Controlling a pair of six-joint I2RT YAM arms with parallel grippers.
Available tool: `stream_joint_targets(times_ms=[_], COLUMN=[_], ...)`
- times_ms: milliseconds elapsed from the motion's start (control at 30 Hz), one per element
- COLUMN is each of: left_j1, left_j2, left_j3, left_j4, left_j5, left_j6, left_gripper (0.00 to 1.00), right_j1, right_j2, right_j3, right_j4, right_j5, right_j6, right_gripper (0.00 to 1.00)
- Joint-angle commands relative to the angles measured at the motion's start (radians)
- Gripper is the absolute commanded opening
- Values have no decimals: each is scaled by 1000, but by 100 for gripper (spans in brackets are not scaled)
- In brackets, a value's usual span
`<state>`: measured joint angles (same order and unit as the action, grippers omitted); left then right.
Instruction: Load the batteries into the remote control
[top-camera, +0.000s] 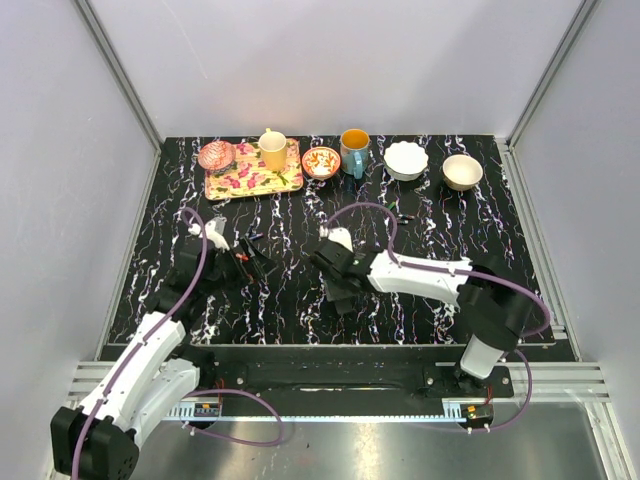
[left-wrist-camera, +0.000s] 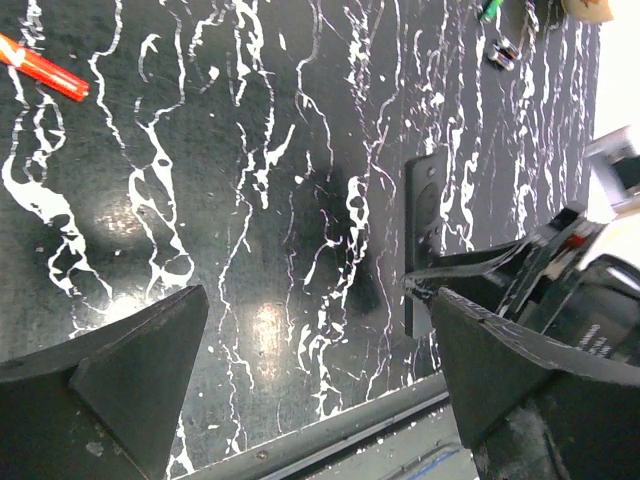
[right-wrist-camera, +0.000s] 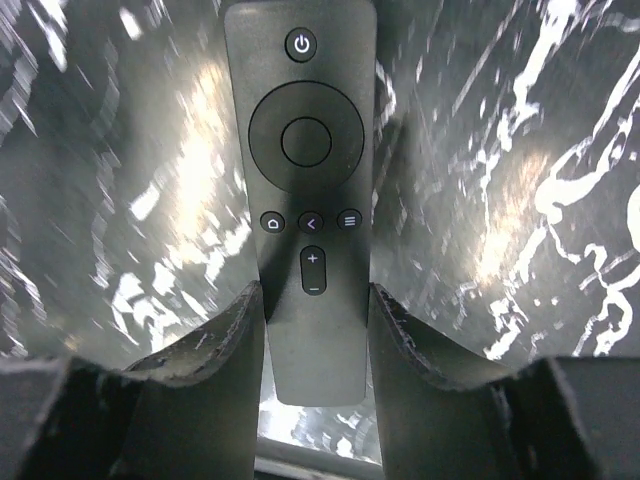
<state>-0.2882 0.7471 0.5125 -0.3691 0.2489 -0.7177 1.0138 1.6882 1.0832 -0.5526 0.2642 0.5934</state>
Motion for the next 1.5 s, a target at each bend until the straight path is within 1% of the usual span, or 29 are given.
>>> stream_joint_targets(times_ms=[0, 133, 267, 467, 533, 600, 633, 733, 867, 1033, 1267, 1367, 1400, 1433, 1467], left_j1=[-2, -2, -2, -3, -8, -11, -14, -20, -29, -40, -43, -46, -49, -60, -75], left_j2=[-20, -26, -38, -29, -22, -9, -3, 24, 41, 41, 54, 64, 69, 80, 90], left_j3=[32, 24, 9, 3, 4, 4, 9, 18, 21, 24, 24, 27, 32, 49, 64], left_j4=[-22, -31, -30, -28, -28, -30, -34, -42, -44, -44, -42, -39, -36, -34, -34], left_j5=[-112, -168, -209, -226, -226, -227, -226, -223, -226, -230, -237, -241, -246, -246, -282], left_j6=[-35, -60, -77, -92, -95, -97, -97, -98, -106, -111, -117, -117, -120, -120, -115], left_gripper=[99, 99, 98, 98, 98, 98, 99, 99, 99, 99, 99, 99, 99, 99, 99], right_j1=[-35, -101, -106, -106, -106, -104, -104, -106, -106, -106, -104, -106, -104, -104, -106], right_j2=[88, 157, 171, 188, 197, 199, 196, 176, 156, 143, 107, 41, -29, -74, -122], right_j3=[145, 182, 179, 175, 172, 166, 159, 141, 136, 138, 123, 100, 74, 55, 35], right_j4=[-17, -36, -35, -53, -53, -50, -43, -29, -23, -24, -20, -21, -26, -33, -38], right_j5=[145, 80, 84, 84, 73, 55, 50, 40, 40, 40, 49, 65, 78, 93, 130], right_j6=[216, 289, 310, 304, 293, 283, 281, 279, 275, 255, 207, 177, 163, 157, 151], right_gripper=[0, 0, 0, 0, 9, 25, 39, 55, 61, 63, 69, 72, 74, 78, 81])
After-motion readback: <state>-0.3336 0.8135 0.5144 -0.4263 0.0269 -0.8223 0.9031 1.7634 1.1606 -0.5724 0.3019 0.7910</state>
